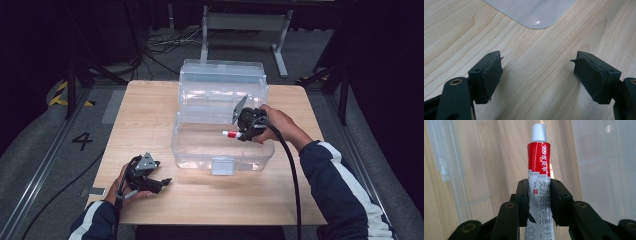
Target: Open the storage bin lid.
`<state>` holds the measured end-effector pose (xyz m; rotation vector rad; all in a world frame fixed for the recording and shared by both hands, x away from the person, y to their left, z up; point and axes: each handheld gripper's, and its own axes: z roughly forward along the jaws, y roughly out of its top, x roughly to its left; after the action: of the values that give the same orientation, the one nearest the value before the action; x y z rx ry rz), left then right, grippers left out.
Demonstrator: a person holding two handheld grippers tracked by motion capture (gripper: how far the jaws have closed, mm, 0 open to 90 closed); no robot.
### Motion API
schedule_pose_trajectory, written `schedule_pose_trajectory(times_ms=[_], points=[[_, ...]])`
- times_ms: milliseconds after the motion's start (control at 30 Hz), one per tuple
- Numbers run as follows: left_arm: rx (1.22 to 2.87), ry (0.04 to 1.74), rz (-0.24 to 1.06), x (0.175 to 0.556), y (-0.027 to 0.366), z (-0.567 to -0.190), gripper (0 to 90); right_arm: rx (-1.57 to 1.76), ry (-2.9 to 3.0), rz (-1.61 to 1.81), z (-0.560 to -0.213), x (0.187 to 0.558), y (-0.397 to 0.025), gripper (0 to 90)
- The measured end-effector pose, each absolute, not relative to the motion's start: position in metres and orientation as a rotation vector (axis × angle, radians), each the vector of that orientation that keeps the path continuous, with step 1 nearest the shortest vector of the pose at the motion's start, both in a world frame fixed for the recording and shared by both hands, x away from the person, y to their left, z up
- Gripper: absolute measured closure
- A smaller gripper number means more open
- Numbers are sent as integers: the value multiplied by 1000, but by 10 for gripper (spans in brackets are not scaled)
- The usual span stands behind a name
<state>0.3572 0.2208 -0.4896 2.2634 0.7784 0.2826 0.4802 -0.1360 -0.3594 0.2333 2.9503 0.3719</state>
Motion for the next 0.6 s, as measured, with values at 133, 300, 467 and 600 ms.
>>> schedule_pose_trajectory(times_ms=[133, 300, 467, 600], points=[[2264, 777, 283, 357, 221, -490, 227, 242, 2968, 355, -368, 484, -137, 701], [2263, 777, 283, 357, 221, -490, 227, 240, 2985, 331, -375, 485, -136, 701], [2264, 777, 283, 357, 221, -490, 227, 217, 3003, 306, -381, 484, -134, 701], [2263, 777, 283, 357, 221, -490, 227, 196, 3018, 289, -386, 483, -134, 701]])
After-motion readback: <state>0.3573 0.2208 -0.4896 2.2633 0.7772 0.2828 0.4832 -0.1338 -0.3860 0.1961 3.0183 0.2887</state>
